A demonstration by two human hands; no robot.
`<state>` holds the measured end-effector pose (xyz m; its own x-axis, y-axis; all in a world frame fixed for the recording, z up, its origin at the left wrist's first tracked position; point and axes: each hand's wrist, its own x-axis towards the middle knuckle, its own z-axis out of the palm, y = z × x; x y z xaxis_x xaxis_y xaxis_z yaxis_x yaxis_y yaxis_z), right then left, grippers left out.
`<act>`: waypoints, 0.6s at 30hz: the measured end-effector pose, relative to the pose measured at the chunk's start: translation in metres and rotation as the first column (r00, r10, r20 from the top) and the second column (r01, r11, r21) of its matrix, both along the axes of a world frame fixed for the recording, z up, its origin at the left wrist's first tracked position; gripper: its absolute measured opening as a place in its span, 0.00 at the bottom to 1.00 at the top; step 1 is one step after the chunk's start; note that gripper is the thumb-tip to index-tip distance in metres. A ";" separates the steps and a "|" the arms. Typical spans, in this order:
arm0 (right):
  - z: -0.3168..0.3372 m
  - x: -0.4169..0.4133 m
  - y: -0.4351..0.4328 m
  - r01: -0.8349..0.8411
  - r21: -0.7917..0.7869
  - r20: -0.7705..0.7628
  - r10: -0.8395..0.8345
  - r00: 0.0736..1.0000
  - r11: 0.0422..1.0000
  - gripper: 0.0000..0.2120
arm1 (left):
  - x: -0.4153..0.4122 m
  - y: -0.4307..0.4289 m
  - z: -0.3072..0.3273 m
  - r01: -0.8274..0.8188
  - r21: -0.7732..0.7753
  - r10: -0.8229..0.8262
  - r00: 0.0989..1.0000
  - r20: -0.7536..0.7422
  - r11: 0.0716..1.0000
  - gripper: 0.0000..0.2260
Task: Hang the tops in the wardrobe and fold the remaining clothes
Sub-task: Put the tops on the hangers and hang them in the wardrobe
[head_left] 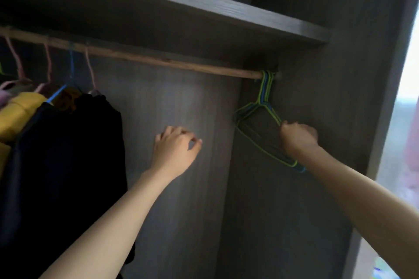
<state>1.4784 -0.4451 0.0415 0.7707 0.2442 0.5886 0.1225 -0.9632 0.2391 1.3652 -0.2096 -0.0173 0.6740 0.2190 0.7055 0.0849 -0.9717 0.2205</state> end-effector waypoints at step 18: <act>0.015 -0.013 -0.004 -0.241 0.303 0.187 0.191 0.964 0.922 0.10 | 0.002 -0.005 -0.029 -0.004 -0.123 0.006 1.000 0.015 0.992 0.28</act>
